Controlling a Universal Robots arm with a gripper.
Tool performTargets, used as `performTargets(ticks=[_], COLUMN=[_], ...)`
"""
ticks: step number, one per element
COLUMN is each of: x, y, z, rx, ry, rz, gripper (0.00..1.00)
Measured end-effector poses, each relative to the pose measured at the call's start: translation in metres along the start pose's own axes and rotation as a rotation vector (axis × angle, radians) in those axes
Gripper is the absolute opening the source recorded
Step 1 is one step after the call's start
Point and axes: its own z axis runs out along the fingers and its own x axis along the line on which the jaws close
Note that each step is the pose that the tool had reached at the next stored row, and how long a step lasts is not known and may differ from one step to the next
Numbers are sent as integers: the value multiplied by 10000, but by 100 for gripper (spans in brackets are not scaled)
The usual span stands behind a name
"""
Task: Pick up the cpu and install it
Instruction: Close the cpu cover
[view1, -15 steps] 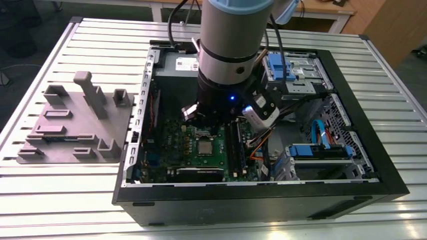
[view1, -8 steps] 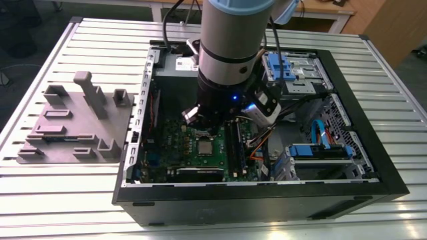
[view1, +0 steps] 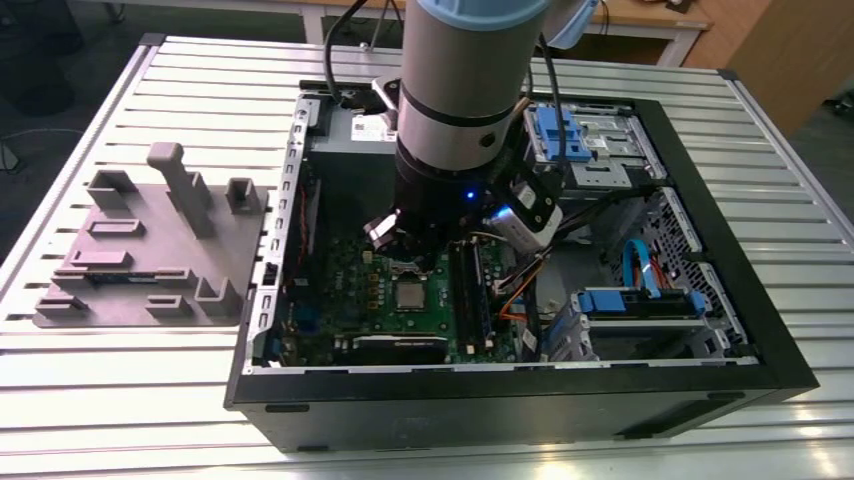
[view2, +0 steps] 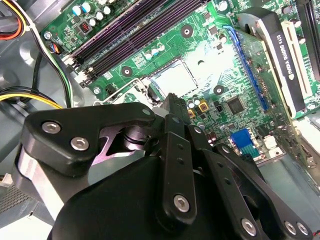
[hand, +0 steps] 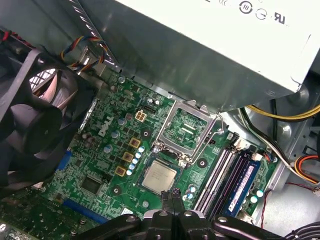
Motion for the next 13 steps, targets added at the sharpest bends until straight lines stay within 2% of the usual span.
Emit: performTargets(ticks=[7, 8, 9, 11, 12, 13], x=[0, 0, 0, 1, 1, 0], y=[0, 0, -2, -2, -3, -2], z=[0, 1, 3, 2, 6, 14], rx=[-1, -22, -137, -453, -544, -560], ry=[-1, -10, -70, -224, -264, -264], rz=[-2, -2, -7, -25, -81, -201], gripper=[10, 10, 10, 10, 10, 10])
